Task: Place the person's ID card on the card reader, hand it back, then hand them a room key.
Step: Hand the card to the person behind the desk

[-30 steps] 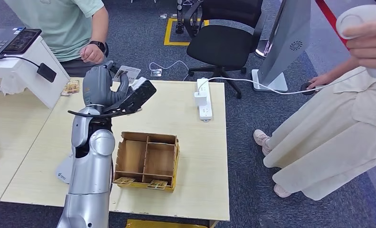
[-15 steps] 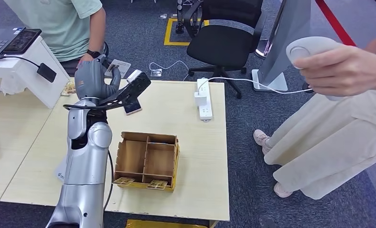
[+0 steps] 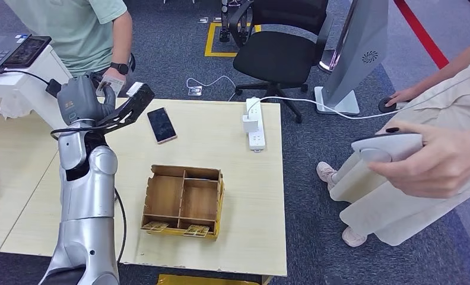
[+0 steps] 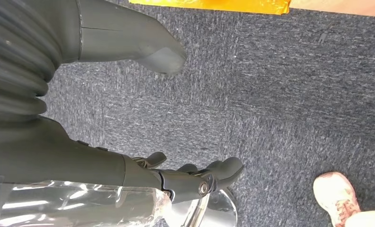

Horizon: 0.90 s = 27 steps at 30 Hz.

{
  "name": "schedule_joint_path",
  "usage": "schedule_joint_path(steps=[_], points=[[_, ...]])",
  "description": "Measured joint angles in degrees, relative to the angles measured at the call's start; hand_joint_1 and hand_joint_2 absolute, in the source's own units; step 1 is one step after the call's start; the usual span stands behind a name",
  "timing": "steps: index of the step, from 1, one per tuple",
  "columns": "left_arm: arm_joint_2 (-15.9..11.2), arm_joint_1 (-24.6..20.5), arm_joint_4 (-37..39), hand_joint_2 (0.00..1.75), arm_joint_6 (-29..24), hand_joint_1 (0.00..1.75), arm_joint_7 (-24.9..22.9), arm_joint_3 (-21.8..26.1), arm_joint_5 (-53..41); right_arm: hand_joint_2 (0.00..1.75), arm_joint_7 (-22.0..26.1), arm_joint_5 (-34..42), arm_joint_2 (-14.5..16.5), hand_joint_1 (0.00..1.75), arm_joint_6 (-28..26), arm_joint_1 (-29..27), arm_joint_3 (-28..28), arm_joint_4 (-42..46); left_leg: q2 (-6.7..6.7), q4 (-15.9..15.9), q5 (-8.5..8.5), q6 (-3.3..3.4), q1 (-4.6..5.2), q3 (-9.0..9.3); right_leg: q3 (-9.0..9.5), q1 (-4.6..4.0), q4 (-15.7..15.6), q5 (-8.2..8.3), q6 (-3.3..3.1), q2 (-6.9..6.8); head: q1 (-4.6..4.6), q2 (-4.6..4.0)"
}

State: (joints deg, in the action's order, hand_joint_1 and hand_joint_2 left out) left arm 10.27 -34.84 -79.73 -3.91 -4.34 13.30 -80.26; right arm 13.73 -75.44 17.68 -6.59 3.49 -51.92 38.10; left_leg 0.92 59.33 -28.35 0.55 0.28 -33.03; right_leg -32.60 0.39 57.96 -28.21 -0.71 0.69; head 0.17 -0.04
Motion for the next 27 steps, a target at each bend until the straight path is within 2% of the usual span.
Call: schedule_joint_path(steps=[15,27], points=[[-1.69,1.17,0.03,1.75,-0.94,1.75,0.72,12.43,-1.31,1.75,0.76,-0.97,1.53,0.0,1.72,-1.19,-1.5,4.84,0.01,-0.02,0.0,0.0,-0.01,-0.01,0.0,-0.01,0.0,-0.01,0.0,-0.02,-0.01,0.0],[-1.46,1.59,-0.63,1.75,-0.98,1.75,2.65,14.22,-1.07,1.75,0.83,-1.23,1.63,0.0,1.87,-1.32,-1.8,5.44,0.01,-0.02,0.0,0.0,-0.01,0.01,0.0,-0.01,0.0,0.0,-0.01,-0.02,-0.01,-0.01]])
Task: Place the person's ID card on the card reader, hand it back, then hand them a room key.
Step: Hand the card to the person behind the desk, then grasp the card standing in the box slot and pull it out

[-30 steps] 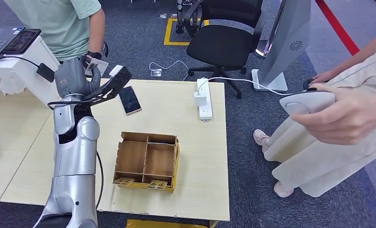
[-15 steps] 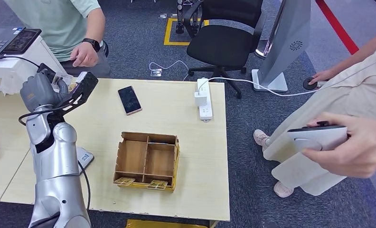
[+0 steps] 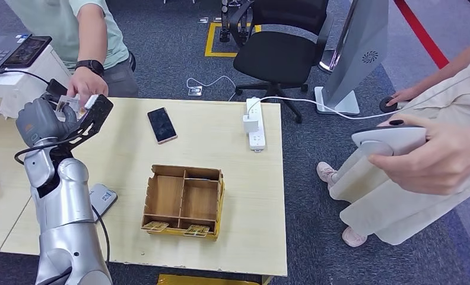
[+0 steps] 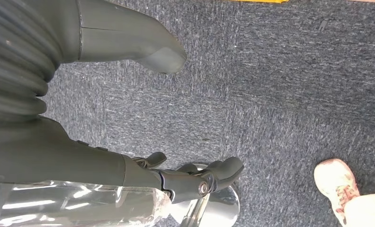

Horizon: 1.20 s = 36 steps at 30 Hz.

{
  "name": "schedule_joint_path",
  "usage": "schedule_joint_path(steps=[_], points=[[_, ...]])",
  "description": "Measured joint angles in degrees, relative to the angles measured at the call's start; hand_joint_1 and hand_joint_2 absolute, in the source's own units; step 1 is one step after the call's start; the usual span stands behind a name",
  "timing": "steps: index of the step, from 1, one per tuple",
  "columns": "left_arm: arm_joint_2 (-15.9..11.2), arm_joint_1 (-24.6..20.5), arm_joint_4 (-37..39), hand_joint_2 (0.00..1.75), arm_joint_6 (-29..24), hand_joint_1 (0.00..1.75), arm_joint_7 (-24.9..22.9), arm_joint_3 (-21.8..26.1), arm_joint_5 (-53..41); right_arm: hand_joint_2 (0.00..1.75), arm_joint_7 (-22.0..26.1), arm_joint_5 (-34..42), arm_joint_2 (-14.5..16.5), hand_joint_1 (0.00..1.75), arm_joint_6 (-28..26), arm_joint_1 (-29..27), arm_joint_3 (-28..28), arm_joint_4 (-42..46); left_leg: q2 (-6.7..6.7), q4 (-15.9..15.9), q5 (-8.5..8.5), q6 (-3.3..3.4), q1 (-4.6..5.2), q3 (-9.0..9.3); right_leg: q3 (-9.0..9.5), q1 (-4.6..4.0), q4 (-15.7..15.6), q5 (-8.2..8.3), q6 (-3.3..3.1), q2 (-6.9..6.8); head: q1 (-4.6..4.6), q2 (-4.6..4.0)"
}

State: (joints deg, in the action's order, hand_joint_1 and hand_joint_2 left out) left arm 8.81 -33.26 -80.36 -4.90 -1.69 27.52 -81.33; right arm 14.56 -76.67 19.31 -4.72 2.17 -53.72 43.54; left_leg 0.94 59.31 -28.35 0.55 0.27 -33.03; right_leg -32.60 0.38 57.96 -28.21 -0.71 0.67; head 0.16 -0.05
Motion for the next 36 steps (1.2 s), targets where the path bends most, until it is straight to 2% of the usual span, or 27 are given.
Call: schedule_joint_path(steps=[13,14,18,21,25,33,36], points=[[0.87,-0.14,-0.94,1.75,0.22,1.75,0.12,0.0,0.01,1.75,0.0,-0.41,0.05,0.0,0.01,-0.08,-0.56,0.0,-0.01,0.0,0.0,0.0,0.0,0.0,0.0,0.0,0.0,0.0,0.0,0.02,0.0,0.01],[0.9,-0.14,-1.03,1.75,0.28,1.7,0.11,0.0,0.02,1.75,0.0,-0.42,0.05,0.0,0.02,-0.08,-0.59,0.0,-0.01,0.0,0.0,0.0,0.0,0.0,0.0,0.0,0.0,0.0,0.0,0.02,0.0,0.01],[0.96,-0.13,-1.22,1.75,0.48,0.0,0.04,0.0,0.1,1.75,0.0,-0.42,0.05,0.0,0.06,-0.09,-0.68,0.0,-0.01,0.0,0.0,0.0,0.0,0.0,0.0,0.0,0.0,0.0,0.0,0.01,0.01,0.0],[1.1,-0.12,-1.48,1.75,0.59,0.0,-0.1,0.0,0.35,1.75,0.01,-0.53,0.05,0.0,0.08,-0.09,-0.71,0.0,-0.01,0.0,0.0,0.0,0.0,0.0,0.0,0.0,0.0,0.0,0.0,0.01,0.01,0.01],[1.28,-0.1,-2.06,0.0,0.68,0.0,-0.13,0.0,0.81,1.75,0.04,-0.73,0.06,0.0,0.07,-0.09,-0.74,0.0,-0.01,0.0,0.0,0.0,0.0,0.0,0.0,0.0,0.0,0.0,0.0,0.01,0.01,0.01],[1.35,0.02,-3.19,0.0,0.7,0.0,-0.13,0.0,0.84,1.75,0.07,-1.11,0.08,0.0,0.09,-0.09,-0.75,0.0,0.0,0.0,0.0,0.0,0.0,-0.01,0.0,0.0,0.0,0.0,0.0,0.0,0.01,0.01],[1.34,0.12,-3.52,1.31,0.65,0.0,-0.23,0.0,0.5,1.75,0.08,-1.19,0.08,0.0,0.09,-0.09,-0.75,0.0,0.0,0.0,0.0,0.0,0.0,-0.01,0.0,0.0,0.0,0.0,0.0,0.0,0.01,0.01]])
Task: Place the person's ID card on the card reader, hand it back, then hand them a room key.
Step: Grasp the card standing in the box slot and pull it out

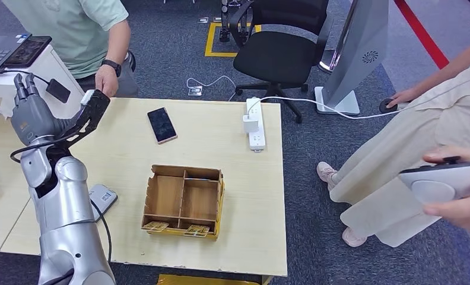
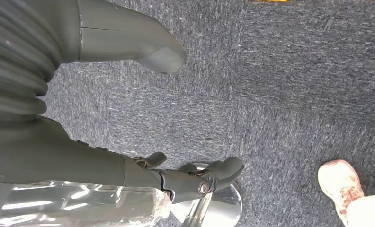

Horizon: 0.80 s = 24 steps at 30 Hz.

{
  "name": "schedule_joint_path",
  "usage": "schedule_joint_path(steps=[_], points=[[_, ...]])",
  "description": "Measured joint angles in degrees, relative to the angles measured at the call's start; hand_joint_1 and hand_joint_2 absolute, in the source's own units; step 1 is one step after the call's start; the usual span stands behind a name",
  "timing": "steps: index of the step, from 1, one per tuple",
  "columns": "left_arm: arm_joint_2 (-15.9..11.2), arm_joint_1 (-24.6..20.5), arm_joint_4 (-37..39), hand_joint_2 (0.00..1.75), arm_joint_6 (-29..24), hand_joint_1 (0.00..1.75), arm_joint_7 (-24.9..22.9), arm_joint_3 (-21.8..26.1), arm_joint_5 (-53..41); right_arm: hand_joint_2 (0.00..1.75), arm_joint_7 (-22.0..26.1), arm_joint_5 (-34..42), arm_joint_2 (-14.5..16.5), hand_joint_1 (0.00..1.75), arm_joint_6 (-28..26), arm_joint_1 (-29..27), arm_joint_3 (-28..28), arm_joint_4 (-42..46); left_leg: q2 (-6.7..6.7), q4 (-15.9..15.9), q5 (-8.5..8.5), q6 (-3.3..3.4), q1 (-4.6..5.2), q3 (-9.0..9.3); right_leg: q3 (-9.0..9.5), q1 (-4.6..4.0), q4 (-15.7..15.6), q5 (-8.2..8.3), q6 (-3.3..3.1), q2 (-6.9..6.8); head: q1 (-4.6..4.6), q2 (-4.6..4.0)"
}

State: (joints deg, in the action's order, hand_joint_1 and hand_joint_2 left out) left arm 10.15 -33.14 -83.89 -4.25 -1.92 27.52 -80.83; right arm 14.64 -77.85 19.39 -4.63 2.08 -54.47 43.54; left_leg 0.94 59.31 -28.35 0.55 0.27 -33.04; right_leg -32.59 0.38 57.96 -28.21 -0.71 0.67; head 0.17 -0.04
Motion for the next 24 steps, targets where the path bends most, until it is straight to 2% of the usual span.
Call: schedule_joint_path(steps=[1,13,24], points=[[-0.01,0.04,-0.13,1.75,-0.04,0.0,-0.15,0.0,-0.3,1.75,0.01,-0.04,0.0,0.0,0.0,0.0,0.0,0.0,0.0,0.0,0.0,0.0,0.0,0.0,0.0,0.0,0.0,0.0,0.0,0.0,0.0,0.0],[-1.3,3.13,-2.52,1.75,-0.39,0.0,1.11,-0.01,-4.43,1.75,-0.1,-0.34,0.0,0.0,-0.04,-0.06,-0.01,0.0,-0.01,0.0,0.0,0.0,0.0,0.01,0.0,0.0,0.0,0.0,0.0,0.01,-0.02,0.0],[-6.18,10.73,-4.57,1.75,-0.53,0.0,5.33,-1.22,-4.96,1.75,-0.54,0.65,0.0,0.0,-0.87,-0.04,-0.03,-0.02,-0.05,-0.03,-0.01,-0.01,0.0,0.02,-0.01,0.0,0.0,-0.02,0.0,0.06,-0.01,0.0]])
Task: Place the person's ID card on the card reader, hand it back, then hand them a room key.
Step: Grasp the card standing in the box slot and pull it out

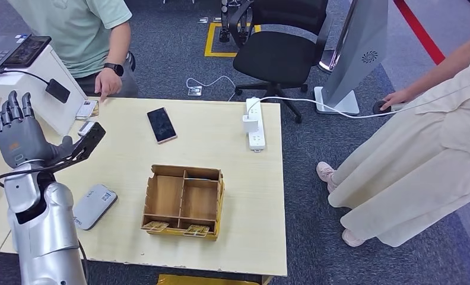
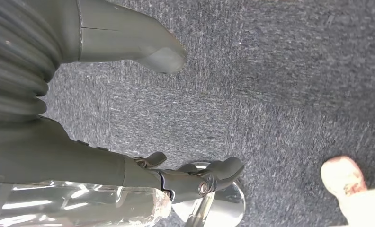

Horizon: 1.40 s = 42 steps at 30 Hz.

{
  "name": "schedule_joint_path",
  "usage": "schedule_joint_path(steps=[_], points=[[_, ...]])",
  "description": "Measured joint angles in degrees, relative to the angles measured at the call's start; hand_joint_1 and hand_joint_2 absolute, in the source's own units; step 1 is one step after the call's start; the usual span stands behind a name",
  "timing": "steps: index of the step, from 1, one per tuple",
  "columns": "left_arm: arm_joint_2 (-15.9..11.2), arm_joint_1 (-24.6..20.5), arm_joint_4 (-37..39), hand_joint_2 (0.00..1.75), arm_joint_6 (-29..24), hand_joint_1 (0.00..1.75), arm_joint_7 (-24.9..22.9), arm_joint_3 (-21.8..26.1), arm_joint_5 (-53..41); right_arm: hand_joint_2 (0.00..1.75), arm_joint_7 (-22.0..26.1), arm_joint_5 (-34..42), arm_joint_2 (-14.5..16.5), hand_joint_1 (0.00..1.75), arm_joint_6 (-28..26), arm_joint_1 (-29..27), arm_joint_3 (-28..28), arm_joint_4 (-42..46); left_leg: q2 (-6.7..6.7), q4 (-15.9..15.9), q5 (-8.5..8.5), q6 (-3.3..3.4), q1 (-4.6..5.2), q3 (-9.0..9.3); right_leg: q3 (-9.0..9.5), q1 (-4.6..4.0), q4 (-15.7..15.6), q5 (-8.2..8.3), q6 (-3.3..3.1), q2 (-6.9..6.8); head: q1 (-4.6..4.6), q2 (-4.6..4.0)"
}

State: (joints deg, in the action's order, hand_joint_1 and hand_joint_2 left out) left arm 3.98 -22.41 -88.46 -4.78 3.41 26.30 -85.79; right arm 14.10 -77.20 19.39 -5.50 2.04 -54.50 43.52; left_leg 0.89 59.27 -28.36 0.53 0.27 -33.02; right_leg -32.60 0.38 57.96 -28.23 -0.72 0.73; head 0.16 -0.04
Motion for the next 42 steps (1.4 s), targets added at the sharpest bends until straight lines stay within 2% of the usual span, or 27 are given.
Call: schedule_joint_path(steps=[10,19,27,35,42], points=[[-5.84,8.37,-0.79,1.75,-2.39,0.0,0.73,-1.15,-0.72,1.75,-1.98,2.75,0.0,0.0,-0.42,-0.01,1.37,0.5,-0.01,0.0,0.0,-0.01,-0.01,0.01,-0.01,0.0,0.0,-0.01,0.0,0.03,-0.01,0.0],[-9.45,14.06,-3.44,1.75,-2.91,0.0,4.42,-1.78,-0.28,1.75,-1.28,2.53,0.0,0.0,-0.27,-0.02,1.05,0.52,-0.02,-0.01,-0.01,-0.01,-0.01,0.01,-0.01,0.0,-0.01,-0.01,0.0,0.03,0.0,0.0],[-11.12,17.06,-5.74,1.75,-1.8,0.0,6.13,-1.95,1.43,1.75,-0.57,2.12,0.0,0.0,-0.23,-0.03,0.56,0.52,-0.03,-0.01,-0.01,-0.01,-0.01,0.0,0.0,0.0,-0.01,-0.01,-0.01,0.03,-0.01,0.0],[-13.17,24.27,-10.94,1.75,-0.89,0.0,7.83,-2.02,3.46,1.75,0.46,1.76,0.0,0.0,-0.42,-0.05,-0.41,0.41,-0.01,-0.03,-0.05,-0.04,-0.01,0.0,-0.01,0.0,-0.01,-0.1,-0.1,0.03,-0.01,0.0],[-13.25,30.96,-14.64,1.75,-1.72,0.0,10.51,-2.02,2.61,1.75,0.71,1.79,0.0,0.0,-0.54,-0.01,-1.55,0.2,-0.02,-0.03,-0.08,-0.04,-0.01,0.01,0.0,0.0,-0.01,-0.11,-0.12,0.03,-0.01,0.0]])
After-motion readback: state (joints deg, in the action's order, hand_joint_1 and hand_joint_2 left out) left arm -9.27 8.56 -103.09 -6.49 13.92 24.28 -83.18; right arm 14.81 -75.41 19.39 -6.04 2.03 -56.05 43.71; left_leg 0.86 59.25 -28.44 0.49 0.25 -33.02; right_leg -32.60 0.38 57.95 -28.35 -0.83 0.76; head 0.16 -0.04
